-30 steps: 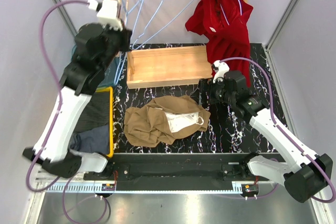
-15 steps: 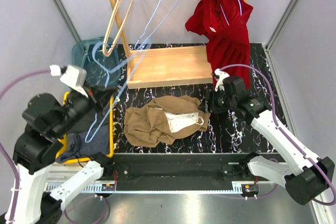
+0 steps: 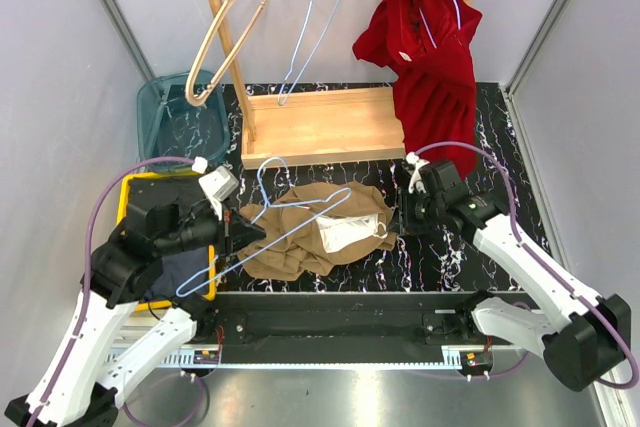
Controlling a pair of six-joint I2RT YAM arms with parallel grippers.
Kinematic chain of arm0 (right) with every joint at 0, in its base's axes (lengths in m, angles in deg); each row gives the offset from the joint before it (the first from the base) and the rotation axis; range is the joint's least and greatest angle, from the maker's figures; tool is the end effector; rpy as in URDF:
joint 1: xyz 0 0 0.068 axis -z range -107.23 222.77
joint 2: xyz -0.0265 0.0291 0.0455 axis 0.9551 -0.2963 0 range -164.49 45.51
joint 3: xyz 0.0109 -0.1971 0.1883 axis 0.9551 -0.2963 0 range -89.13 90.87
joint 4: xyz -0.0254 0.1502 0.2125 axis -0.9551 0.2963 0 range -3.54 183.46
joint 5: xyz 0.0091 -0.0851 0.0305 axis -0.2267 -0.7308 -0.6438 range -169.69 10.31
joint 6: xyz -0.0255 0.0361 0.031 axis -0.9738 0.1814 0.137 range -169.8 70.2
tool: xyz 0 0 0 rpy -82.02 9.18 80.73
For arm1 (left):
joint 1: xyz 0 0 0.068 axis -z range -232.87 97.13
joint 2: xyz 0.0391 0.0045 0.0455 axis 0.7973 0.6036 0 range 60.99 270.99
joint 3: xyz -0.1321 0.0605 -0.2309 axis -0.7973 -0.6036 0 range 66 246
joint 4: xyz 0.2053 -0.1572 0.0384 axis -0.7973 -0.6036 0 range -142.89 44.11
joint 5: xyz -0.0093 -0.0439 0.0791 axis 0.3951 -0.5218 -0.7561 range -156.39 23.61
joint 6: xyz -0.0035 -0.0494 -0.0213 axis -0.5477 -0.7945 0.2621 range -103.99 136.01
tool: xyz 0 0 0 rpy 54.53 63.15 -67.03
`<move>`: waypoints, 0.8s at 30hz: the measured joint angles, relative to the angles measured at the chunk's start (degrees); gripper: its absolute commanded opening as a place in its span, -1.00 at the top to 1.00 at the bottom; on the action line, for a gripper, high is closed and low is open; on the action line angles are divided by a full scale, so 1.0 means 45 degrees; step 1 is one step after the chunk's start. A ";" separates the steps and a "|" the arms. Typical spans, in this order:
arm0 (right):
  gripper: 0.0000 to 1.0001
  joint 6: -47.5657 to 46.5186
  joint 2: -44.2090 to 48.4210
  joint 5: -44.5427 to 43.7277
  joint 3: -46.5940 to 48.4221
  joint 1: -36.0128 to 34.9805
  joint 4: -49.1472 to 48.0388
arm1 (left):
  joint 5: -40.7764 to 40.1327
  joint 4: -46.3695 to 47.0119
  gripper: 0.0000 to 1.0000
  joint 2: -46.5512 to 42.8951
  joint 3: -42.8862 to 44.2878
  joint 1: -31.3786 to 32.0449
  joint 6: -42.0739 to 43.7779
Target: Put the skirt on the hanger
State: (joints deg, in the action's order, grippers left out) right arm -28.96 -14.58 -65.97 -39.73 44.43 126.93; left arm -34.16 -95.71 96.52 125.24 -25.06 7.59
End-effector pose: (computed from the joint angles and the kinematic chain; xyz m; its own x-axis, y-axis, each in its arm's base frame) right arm 0.1792 0.1062 0.2713 -0.8514 -0.0663 -0.5203 -0.3092 0.8648 0.3957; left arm 0.0785 -0.0629 0.3746 -0.5049 0.1263 -0.8539 0.7524 0.5491 -0.3637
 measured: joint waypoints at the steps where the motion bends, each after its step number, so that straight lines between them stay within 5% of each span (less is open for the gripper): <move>1: 0.31 0.0005 -0.0170 0.0058 -0.0117 0.0000 -0.0019 | 0.0267 0.0073 1.00 -0.0073 -0.0029 0.0000 0.0053; 14: 0.30 0.0194 -0.1379 -0.0180 -0.0714 0.0000 -0.1447 | 0.1773 0.0695 1.00 0.0355 -0.0690 0.0000 0.0228; 17: 0.44 0.0248 -0.1559 -0.0282 -0.0714 0.0000 -0.1855 | 0.1758 0.0772 1.00 0.0651 -0.0869 0.0000 0.0092; 22: 0.99 0.0379 -0.1685 -0.0554 -0.0714 0.0000 -0.2093 | 0.1763 0.1054 1.00 0.1243 -0.1268 0.0010 -0.0267; 24: 1.00 0.0427 -0.1685 -0.0602 -0.0724 0.0000 -0.2113 | 0.1758 0.1195 1.00 0.1428 -0.1486 0.0053 -0.0403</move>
State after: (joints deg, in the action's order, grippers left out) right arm -27.04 -22.17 -68.68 -42.98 44.43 117.42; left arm -26.25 -90.34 102.95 118.56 -24.82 5.77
